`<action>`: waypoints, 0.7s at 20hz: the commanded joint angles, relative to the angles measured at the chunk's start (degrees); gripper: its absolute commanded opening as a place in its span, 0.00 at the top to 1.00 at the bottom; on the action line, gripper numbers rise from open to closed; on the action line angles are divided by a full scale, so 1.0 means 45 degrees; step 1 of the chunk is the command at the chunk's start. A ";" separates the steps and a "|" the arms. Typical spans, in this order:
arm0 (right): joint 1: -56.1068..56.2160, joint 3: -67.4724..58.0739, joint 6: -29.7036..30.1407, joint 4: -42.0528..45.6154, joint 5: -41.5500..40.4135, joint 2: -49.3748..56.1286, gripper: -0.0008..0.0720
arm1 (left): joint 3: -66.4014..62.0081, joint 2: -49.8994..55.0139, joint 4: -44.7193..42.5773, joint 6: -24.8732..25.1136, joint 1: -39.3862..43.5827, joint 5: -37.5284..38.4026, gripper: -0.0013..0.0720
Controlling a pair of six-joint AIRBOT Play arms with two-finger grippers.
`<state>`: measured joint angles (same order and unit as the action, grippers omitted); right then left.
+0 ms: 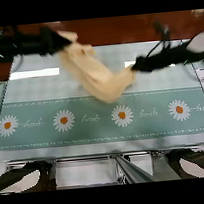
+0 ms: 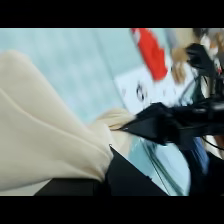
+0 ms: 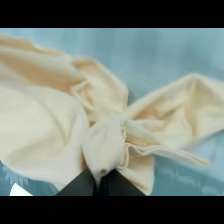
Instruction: Fold the shirts.
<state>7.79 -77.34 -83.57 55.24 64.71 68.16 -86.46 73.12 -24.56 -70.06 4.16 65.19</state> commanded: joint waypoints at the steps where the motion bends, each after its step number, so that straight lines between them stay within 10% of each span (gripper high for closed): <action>1: -0.0223 -0.5357 -0.0748 0.2137 0.0811 -0.1379 0.96 | -0.3560 -0.1229 -0.2385 -0.0792 -0.0228 -0.0874 0.96; 9: -0.0223 -0.9753 -0.0291 0.3181 0.2453 -0.4692 0.96 | -0.6028 -0.5221 -0.5474 -0.2025 -0.0228 -0.0019 0.96; 14: -0.0228 -0.9738 -0.0243 0.3230 0.4575 -0.5756 0.96 | -0.5790 -0.6538 -0.5561 -0.3264 -0.0228 0.4323 0.96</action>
<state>6.79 -120.36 -84.93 69.10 78.96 44.93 -112.79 47.03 -48.16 -80.95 3.18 73.01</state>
